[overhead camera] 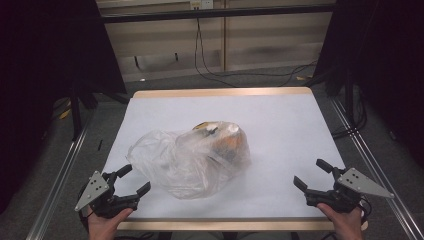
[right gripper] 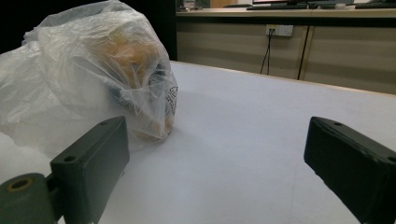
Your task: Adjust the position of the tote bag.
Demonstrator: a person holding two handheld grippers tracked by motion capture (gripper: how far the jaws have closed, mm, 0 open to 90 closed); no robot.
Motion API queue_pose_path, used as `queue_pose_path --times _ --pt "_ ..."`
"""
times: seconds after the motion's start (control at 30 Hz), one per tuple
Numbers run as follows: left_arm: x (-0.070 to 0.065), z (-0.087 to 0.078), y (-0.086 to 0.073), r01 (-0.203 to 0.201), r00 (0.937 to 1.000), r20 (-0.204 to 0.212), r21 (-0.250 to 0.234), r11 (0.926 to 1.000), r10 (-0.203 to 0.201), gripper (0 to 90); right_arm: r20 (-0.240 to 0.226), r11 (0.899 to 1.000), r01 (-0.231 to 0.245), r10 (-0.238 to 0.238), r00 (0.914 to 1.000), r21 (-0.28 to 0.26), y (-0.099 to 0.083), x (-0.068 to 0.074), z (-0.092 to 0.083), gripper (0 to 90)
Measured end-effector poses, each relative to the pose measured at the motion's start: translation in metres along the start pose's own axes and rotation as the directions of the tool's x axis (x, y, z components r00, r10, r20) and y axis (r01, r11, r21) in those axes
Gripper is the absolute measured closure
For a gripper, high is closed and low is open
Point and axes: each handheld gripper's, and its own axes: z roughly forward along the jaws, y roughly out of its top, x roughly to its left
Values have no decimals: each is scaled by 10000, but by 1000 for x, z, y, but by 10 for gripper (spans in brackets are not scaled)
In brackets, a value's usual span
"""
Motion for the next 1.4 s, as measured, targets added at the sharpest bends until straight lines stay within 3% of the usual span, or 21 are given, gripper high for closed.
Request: queue_pose_path --times 0.3,0.37,0.47,0.8,1.07,1.4 --pt "-1 5 1 280 9988 391 385 9989 -295 216 -468 9985 134 -110 9988 529 -2 0 7 117" --pt "-1 5 2 136 9988 464 580 9982 -163 239 -669 9975 158 -112 9977 682 -2 1 8 165" --pt "-2 4 3 194 9984 525 507 9985 -220 275 -895 9961 217 -140 9959 857 -2 2 10 190" --pt "-10 13 11 88 9941 1075 675 9977 -161 361 -1369 9926 210 -45 9906 1193 -2 4 14 219" --pt "-11 24 24 -69 9895 1447 707 9975 -34 361 -1512 9898 187 29 9885 1414 -2 6 17 223" --pt "0 42 38 -69 9895 1445 882 9961 -59 407 -1598 9869 241 17 9872 1595 -3 5 20 222"
